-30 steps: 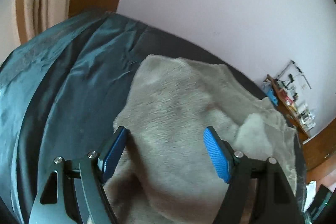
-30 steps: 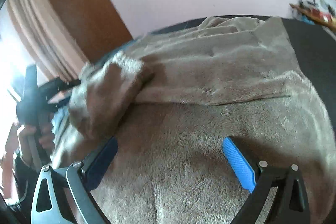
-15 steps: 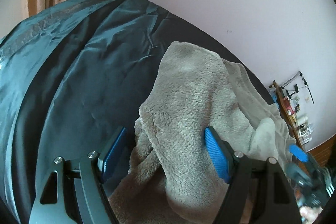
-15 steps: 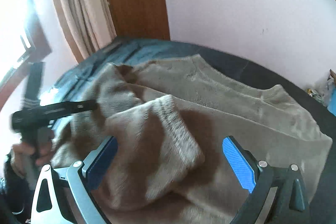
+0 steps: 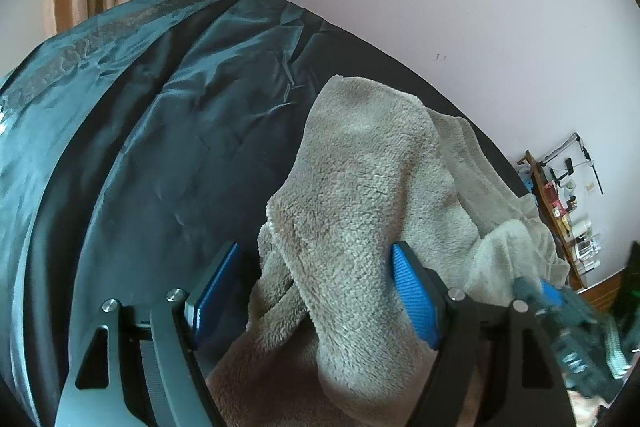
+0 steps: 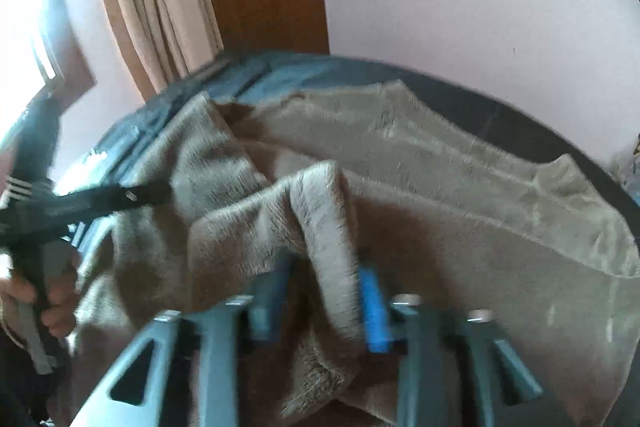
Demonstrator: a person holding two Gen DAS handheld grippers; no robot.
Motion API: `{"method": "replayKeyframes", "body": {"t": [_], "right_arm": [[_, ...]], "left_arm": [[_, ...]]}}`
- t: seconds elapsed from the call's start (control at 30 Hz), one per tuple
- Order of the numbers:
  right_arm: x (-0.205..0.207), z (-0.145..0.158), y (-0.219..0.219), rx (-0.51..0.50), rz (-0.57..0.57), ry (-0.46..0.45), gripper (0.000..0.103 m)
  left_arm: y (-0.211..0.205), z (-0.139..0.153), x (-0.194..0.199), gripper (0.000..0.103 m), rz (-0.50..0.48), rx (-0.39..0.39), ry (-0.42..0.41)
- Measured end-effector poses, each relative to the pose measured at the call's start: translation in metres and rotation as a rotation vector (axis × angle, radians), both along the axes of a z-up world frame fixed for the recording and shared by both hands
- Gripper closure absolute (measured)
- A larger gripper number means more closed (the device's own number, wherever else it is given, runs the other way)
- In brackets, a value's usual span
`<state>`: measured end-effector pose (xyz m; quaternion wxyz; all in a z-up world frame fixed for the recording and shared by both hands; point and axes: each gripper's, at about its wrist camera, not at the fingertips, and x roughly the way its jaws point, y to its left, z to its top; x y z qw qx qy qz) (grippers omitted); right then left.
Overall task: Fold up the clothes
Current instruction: 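Grasp the folded sleeve edge with the right gripper and lift it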
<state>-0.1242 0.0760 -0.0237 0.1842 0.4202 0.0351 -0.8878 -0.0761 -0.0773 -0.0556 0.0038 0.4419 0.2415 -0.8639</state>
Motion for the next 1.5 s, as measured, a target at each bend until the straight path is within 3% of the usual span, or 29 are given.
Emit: {"method": "replayKeyframes", "body": {"t": [0.27, 0.4, 0.5, 0.57, 0.6, 0.63, 0.93, 1.0, 1.03, 1.07, 1.13, 1.23, 1.37, 1.5], "right_arm": [[0.035, 0.054, 0.049, -0.13, -0.128, 0.152, 0.087], [0.034, 0.048, 0.071, -0.204, -0.132, 0.11, 0.086], [0.023, 0.033, 0.071, -0.203, -0.159, 0.068, 0.075], [0.019, 0.027, 0.067, -0.209, -0.153, 0.052, 0.05], [0.016, 0.022, 0.064, -0.21, -0.147, 0.045, 0.029], [0.012, 0.018, 0.061, -0.212, -0.141, 0.038, 0.023], [-0.022, -0.013, 0.021, -0.117, -0.029, -0.033, 0.023], [-0.029, -0.027, 0.013, -0.08, -0.015, -0.074, 0.027], [-0.03, -0.035, 0.009, -0.067, -0.006, -0.087, 0.037], [-0.027, -0.036, 0.007, -0.068, 0.003, -0.078, 0.039], [-0.02, -0.033, 0.008, -0.087, 0.012, -0.062, 0.063], [-0.009, -0.021, 0.008, -0.089, 0.008, -0.028, 0.085], [0.015, 0.013, 0.016, -0.138, -0.009, 0.072, 0.088], [0.04, 0.047, 0.045, -0.174, -0.117, 0.185, 0.088]], "left_arm": [[0.004, -0.002, -0.001, 0.023, 0.004, -0.039, 0.011], [0.005, -0.001, 0.0, 0.022, 0.011, -0.042, 0.013], [0.003, -0.001, 0.001, 0.022, 0.011, -0.03, 0.013], [0.002, -0.001, 0.001, 0.022, 0.011, -0.025, 0.012], [0.002, -0.001, 0.0, 0.022, 0.01, -0.026, 0.01], [0.002, -0.001, 0.0, 0.022, 0.01, -0.026, 0.009], [0.003, -0.001, -0.001, 0.022, 0.009, -0.028, 0.0], [0.004, -0.001, -0.002, 0.022, 0.007, -0.031, 0.0], [0.004, -0.001, -0.002, 0.022, 0.006, -0.032, 0.0], [0.004, -0.001, -0.002, 0.022, 0.006, -0.034, 0.0], [0.005, -0.001, -0.003, 0.022, 0.006, -0.04, 0.002], [0.007, -0.001, -0.003, 0.022, 0.004, -0.056, 0.005], [0.008, -0.001, -0.003, 0.021, 0.002, -0.067, 0.009], [0.009, -0.001, -0.003, 0.021, 0.004, -0.078, 0.012]]}}
